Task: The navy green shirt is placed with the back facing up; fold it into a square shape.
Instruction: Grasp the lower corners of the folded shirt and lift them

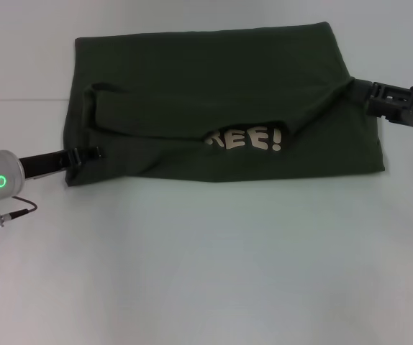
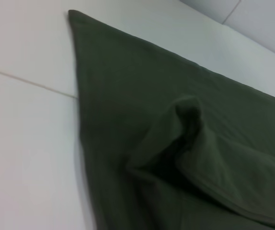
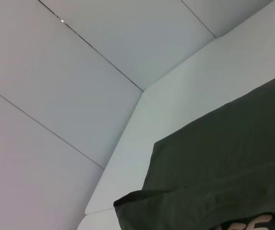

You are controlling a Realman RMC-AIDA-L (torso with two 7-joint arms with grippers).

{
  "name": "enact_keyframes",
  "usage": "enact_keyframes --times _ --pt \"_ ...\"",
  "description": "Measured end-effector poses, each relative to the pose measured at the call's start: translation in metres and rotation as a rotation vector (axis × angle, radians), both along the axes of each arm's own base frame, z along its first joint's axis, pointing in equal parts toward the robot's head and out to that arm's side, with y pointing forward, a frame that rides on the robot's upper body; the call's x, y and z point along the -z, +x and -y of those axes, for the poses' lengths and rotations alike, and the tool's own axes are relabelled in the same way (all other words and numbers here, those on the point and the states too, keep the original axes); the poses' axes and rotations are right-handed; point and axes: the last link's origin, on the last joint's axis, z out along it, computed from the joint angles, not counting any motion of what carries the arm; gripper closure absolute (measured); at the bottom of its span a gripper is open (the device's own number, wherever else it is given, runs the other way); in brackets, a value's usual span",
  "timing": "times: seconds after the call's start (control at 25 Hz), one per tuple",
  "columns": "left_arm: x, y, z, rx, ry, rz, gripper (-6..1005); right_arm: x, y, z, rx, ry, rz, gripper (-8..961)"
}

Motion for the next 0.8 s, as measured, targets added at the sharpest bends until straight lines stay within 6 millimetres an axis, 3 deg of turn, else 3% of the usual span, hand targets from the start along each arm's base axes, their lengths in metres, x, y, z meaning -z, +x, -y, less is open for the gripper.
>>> enact_keyframes --times 0.8 --pt "0.0071 -0.0076 0.01 -0.04 -0.034 0.017 393 -0.0024 0.0017 0.0017 0.011 0.003 -0.02 144"
